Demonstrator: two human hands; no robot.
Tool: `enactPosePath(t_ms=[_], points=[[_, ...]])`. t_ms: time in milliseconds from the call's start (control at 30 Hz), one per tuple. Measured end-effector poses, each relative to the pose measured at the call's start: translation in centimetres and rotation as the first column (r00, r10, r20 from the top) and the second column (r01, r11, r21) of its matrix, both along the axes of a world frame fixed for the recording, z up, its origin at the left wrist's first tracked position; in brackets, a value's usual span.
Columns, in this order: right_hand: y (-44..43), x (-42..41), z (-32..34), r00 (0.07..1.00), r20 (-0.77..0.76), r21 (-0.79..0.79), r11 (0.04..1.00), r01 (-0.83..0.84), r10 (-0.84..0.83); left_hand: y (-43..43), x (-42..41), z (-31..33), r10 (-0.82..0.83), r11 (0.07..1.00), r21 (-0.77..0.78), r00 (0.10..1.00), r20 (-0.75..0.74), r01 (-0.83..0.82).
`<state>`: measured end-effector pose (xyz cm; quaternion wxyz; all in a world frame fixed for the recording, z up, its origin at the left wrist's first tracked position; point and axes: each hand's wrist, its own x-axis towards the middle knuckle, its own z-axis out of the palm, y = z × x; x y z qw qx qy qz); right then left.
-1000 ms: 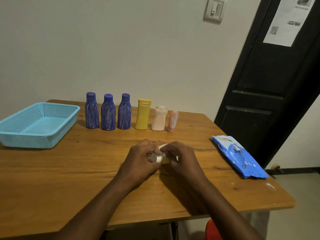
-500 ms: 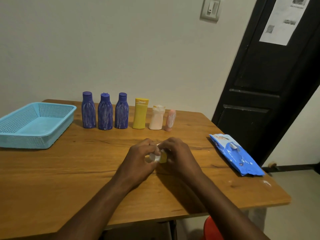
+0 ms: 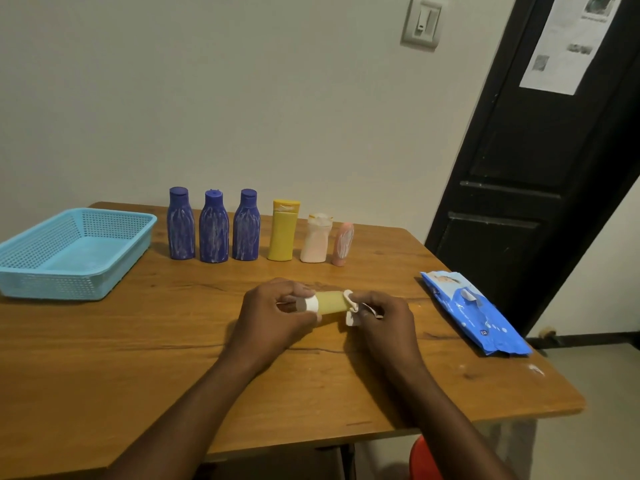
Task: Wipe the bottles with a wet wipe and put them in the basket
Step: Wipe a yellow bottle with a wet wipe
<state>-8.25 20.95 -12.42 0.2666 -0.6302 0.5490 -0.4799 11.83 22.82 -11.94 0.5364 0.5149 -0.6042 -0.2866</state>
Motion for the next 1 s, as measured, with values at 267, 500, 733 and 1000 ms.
enactPosePath(t_ms=[267,500,733,1000], points=[[0.5,0.8,0.9,0.996,-0.079,-0.208,0.976,-0.058,0.042,-0.1,-0.1,0.7,-0.020,0.972,0.210,0.923,-0.384,0.108],[-0.3,0.8,1.3,0.912,0.404,0.053,0.993,-0.105,0.075,-0.5,0.3,0.6,0.000,0.956,0.252,0.863,-0.506,0.148],[0.5,1.7,2.7,0.747,0.664,0.119,0.982,-0.149,0.033,-0.9,0.5,0.7,-0.022,0.940,0.237,0.736,-0.677,0.247],[0.9,4.8,2.0,0.657,0.751,0.191,0.974,-0.120,-0.067,-1.0,0.3,0.6,-0.040,0.923,0.216,0.639,-0.768,0.318]])
